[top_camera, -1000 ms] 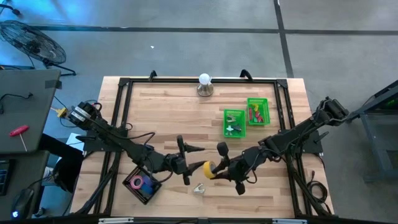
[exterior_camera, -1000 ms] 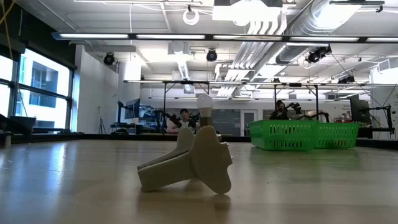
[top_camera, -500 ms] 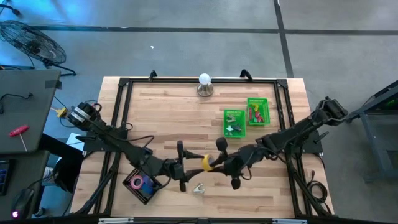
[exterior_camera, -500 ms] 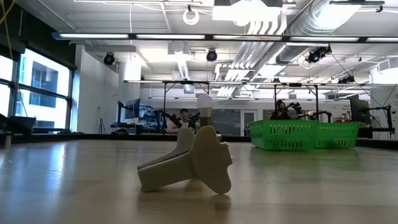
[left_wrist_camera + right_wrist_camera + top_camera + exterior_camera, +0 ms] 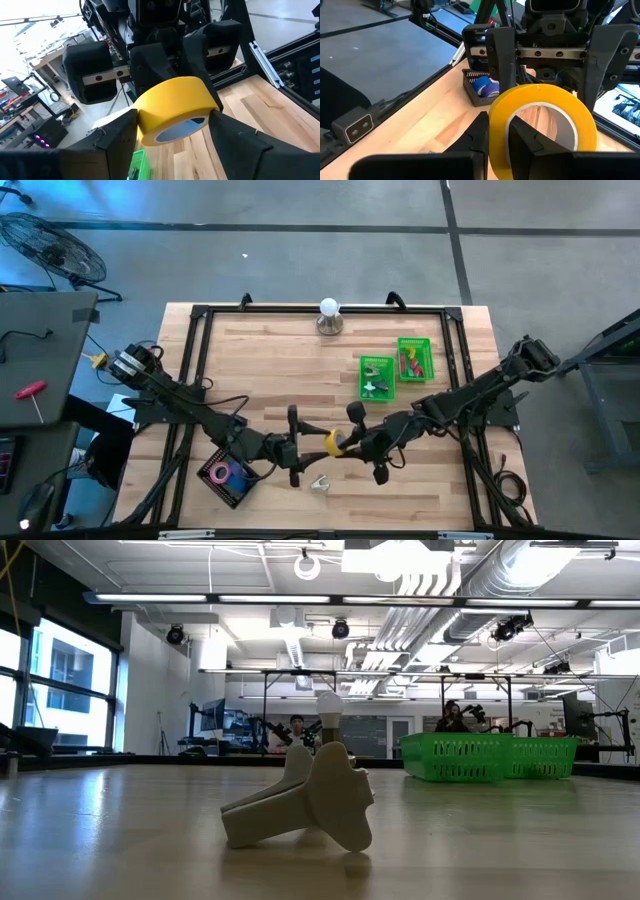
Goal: Pick and place Stapler, Stapler remover, tape
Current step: Put the yellow tape into the black basket
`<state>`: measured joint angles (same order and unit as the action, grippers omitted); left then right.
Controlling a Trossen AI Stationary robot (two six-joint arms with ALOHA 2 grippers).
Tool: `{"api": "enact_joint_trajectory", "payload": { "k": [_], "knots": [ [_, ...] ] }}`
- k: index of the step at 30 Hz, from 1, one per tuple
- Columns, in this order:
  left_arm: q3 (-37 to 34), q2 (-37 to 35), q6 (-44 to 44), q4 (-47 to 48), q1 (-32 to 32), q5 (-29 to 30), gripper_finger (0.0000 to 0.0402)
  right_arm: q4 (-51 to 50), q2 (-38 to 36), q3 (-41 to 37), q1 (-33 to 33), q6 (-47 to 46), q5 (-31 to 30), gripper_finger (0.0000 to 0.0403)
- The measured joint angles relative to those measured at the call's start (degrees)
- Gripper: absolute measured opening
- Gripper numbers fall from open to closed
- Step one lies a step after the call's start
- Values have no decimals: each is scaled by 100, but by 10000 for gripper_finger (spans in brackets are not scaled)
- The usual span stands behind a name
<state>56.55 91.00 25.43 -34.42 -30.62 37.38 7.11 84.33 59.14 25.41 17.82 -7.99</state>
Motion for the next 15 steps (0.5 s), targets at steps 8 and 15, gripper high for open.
{"api": "enact_joint_trajectory", "payload": {
  "k": [8,15],
  "knots": [
    [0,0,108,5,22,-19,234,25,0,-5,2,-106,30,32],
    [-4,2,135,57,133,371,234,52,-2,0,0,-106,62,32]
  ]
}}
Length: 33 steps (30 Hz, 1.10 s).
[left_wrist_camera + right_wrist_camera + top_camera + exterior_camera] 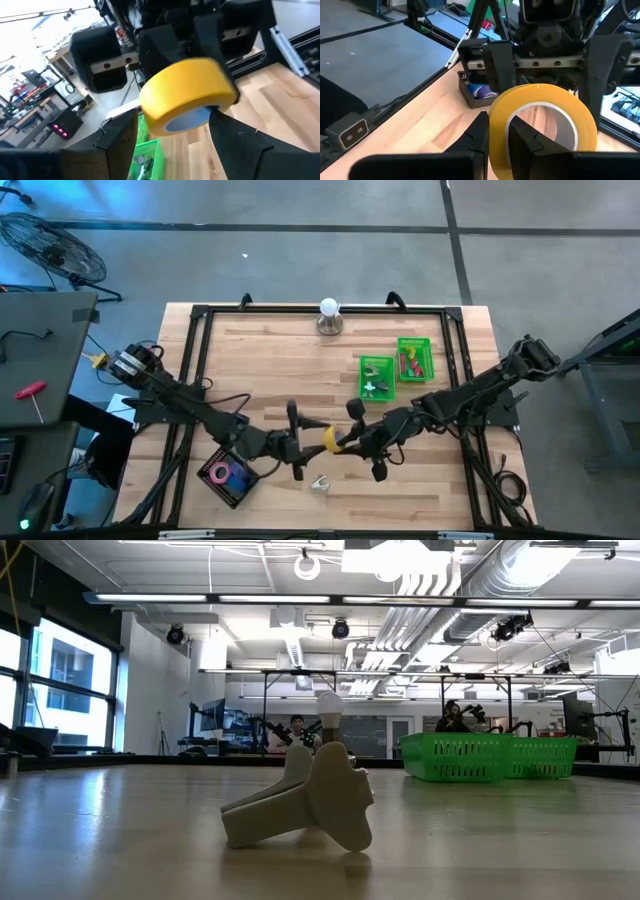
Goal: Pick and place Stapler, Stapler remover, tape
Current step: Put the yellow tape into the black basket
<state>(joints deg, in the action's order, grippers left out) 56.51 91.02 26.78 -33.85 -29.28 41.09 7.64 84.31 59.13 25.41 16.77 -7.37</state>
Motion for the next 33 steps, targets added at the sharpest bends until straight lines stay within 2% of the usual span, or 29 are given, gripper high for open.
{"api": "enact_joint_trajectory", "payload": {
  "k": [6,13,15,18,22,25,30,33],
  "knots": [
    [4,10,-6,-86,209,228,234,18,20,7,-8,-44,97,32],
    [4,9,-48,-143,348,-144,229,-85,7,7,7,-128,9,32],
    [2,9,-44,-160,346,-89,212,-94,6,9,6,-143,-29,32],
    [2,9,-32,-155,342,-34,157,-111,2,15,0,-211,-75,37],
    [4,9,-23,-8,341,3,38,-199,11,15,-4,-443,-77,101],
    [4,9,-43,51,341,93,32,-230,15,9,1,-528,-143,150],
    [11,7,-125,248,273,646,33,-494,-68,9,28,-608,-434,214],
    [14,-4,-150,525,140,1180,33,-833,-257,4,132,-683,-993,233]
  ]
}}
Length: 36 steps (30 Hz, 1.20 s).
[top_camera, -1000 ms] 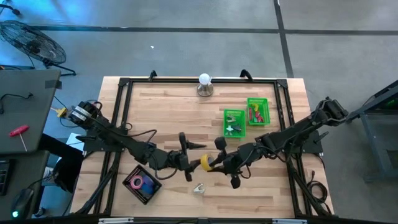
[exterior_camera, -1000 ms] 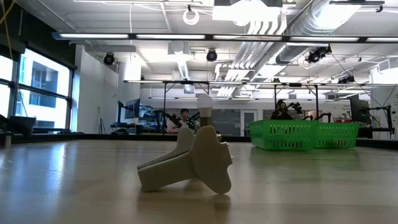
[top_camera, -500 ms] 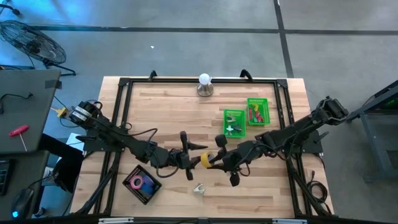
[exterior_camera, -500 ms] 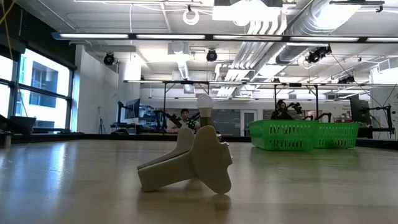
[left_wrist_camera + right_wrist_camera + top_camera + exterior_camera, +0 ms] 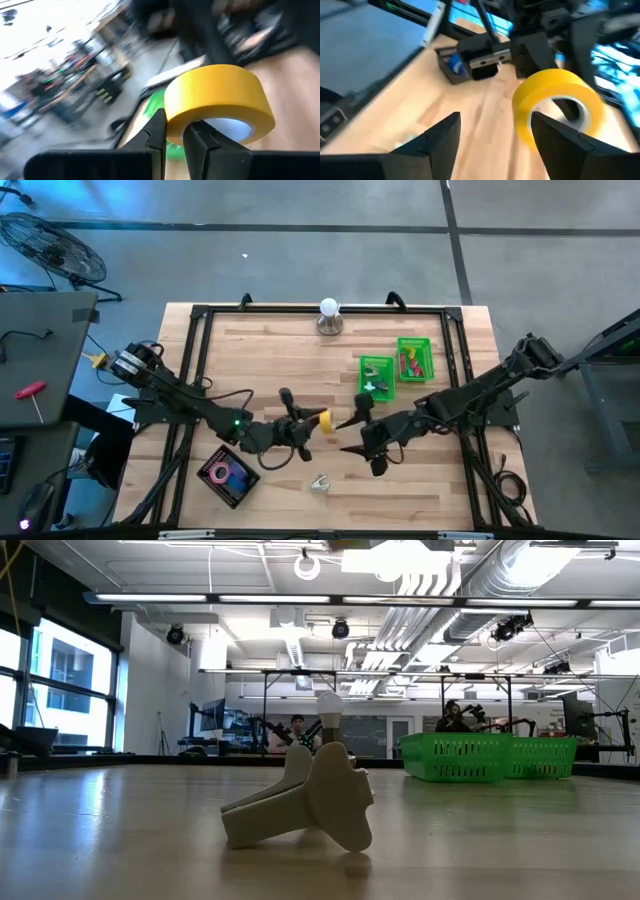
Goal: Pick and place Stapler, Stapler remover, tape
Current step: Put the yellow tape into the black basket
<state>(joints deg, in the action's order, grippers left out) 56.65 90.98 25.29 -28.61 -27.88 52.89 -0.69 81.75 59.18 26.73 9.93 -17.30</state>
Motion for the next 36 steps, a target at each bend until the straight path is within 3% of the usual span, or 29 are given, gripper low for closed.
{"api": "enact_joint_trajectory", "payload": {
  "k": [7,10,16,30,36],
  "knots": [
    [-5,-5,-151,738,-625,1646,33,-1396,-415,0,440,-244,-3125,234],
    [-10,-2,-447,1129,-1070,2473,33,-1964,-456,0,545,-707,-3931,229],
    [22,-129,-715,1095,-2047,3732,33,-2687,-454,0,481,-1500,-3934,219],
    [712,-470,-617,893,-3825,3713,33,-2739,-454,-4,408,-1746,-3458,208],
    [718,-470,-1380,953,-4363,3725,33,-2738,-454,-4,408,-1857,-3376,207]
  ]
}}
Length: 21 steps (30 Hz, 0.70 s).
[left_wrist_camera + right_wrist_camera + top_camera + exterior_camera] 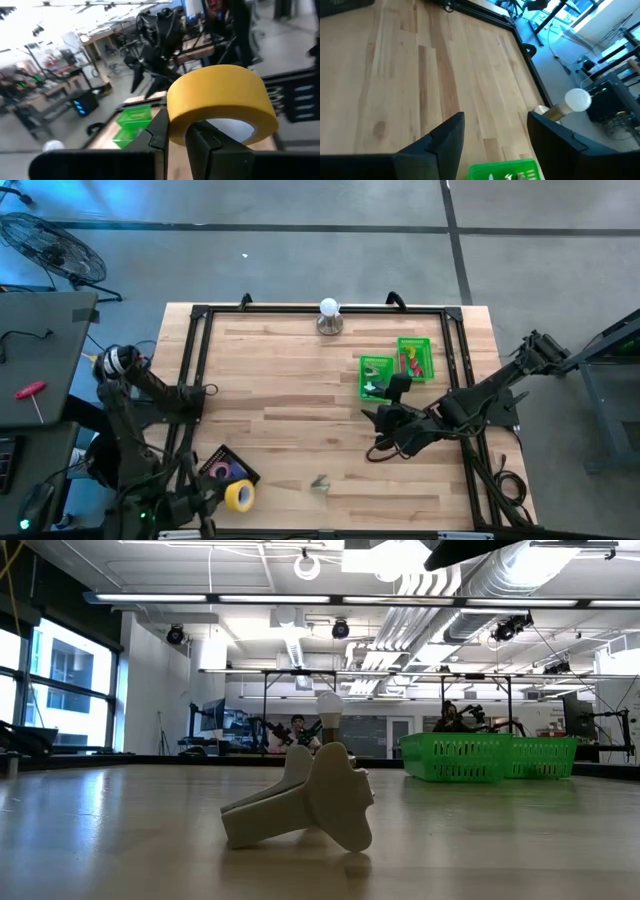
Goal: Pick and place Stapler, Stapler remover, tape
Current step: Put the yellow tape into the black basket
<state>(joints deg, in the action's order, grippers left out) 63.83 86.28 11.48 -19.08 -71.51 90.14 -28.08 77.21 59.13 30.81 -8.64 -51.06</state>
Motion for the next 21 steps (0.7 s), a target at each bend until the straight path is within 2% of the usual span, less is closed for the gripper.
{"api": "enact_joint_trajectory", "payload": {
  "k": [5,7,11,14,16,19,21],
  "knots": [
    [0,24,-1441,818,-299,-134,33,0,0,0,0,-58,230,206],
    [2,24,-2438,1488,-328,-583,33,0,0,0,0,-127,259,206],
    [2,57,-5105,3352,-137,-2217,33,0,0,0,0,-156,310,206],
    [1,270,-7394,4936,315,-3661,33,25,0,0,0,-162,310,206],
    [-9,407,-8518,5835,677,-4752,33,67,0,0,0,-163,310,206],
    [-4,540,-9371,6675,1163,-6356,33,79,0,0,-2,-157,296,206],
    [2,546,-9452,6895,1406,-7003,33,105,0,0,-2,-153,294,206]
  ]
}}
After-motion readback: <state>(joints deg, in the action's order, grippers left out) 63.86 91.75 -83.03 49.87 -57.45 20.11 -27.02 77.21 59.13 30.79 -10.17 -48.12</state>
